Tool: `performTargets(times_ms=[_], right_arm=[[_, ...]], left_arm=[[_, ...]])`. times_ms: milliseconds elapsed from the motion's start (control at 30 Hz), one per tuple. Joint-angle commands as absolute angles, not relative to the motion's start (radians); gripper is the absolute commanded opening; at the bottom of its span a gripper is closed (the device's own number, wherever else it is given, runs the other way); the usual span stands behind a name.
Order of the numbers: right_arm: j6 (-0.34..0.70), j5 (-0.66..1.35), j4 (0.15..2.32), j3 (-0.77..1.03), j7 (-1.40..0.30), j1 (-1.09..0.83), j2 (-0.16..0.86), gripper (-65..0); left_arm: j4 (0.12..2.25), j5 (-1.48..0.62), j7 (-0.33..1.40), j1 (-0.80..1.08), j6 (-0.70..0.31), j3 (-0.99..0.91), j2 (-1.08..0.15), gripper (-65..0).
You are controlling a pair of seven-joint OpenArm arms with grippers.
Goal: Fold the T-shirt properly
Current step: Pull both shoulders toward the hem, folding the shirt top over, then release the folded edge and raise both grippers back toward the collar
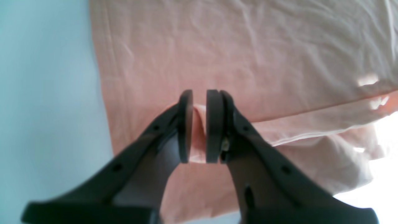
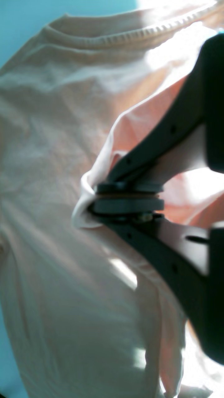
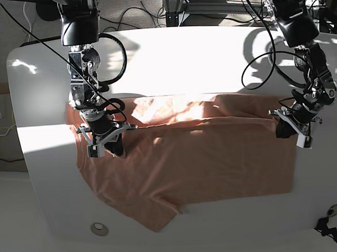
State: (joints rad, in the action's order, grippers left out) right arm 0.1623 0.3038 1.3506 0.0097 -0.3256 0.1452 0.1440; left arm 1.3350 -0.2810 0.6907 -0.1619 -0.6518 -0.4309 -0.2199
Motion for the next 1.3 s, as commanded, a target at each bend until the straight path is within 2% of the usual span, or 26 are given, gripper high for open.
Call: performTargets(times_ms=[0,67,133,167,267,333,367,633,733,933,1000,1267], right_arm=[[0.174,0.311,1.339,0.012,-0.295,0.180,0.150,-65.0],[0.168,0.311,1.291,0.008,-0.295,0.216,0.150,-65.0],[0.165,0.309,1.247,0.005,-0.295,0.245,0.150,-65.0],[0.163,0.308,1.234,0.005,-0.295,0.257,0.150,-59.3],[0.163,0.260,1.233,0.005,-0.295,0.283,0.150,-32.3],[0.163,0.182,1.250,0.005,-0.295,0.285,0.148,-18.2],[0.163,0.151,1.283,0.008,-0.295,0.285,0.148,-15.1],[0.170,-0.024,1.604,0.013,-0.300,0.114,0.177,-14.5],[0.173,-0.044,1.664,0.087,-0.300,0.035,0.177,-14.5],[0.180,-0.038,1.662,0.234,-0.302,-0.045,0.176,-14.3],[0.219,-0.038,1.656,0.260,-0.302,-0.062,0.173,-14.3],[0.234,0.054,1.629,0.266,-0.302,-0.125,0.170,-14.3]], left_arm=[[1.333,-0.298,0.664,-0.194,-0.654,-0.430,-0.234,-57.8],[1.319,-0.298,0.664,-0.211,-0.654,-0.417,-0.236,-56.0],[1.317,-0.298,0.664,-0.216,-0.654,-0.400,-0.251,-44.7],[1.317,-0.298,0.664,-0.217,-0.654,-0.394,-0.252,-37.3],[1.320,-0.298,0.662,-0.226,-0.654,-0.389,-0.255,-18.1],[1.322,-0.298,0.662,-0.240,-0.654,-0.389,-0.272,-12.8],[1.322,-0.300,0.662,-0.243,-0.654,-0.389,-0.285,-12.2],[1.457,-0.300,0.541,-0.166,-0.654,-0.390,-0.364,-12.4],[1.504,-0.300,0.493,-0.091,-0.654,-0.392,-0.378,-12.4],[1.527,-0.300,0.398,0.059,-0.654,-0.395,-0.383,-12.4],[1.529,-0.300,0.386,0.099,-0.654,-0.390,-0.383,-12.4],[1.554,-0.300,0.392,0.157,-0.659,-0.335,-0.381,-12.4]])
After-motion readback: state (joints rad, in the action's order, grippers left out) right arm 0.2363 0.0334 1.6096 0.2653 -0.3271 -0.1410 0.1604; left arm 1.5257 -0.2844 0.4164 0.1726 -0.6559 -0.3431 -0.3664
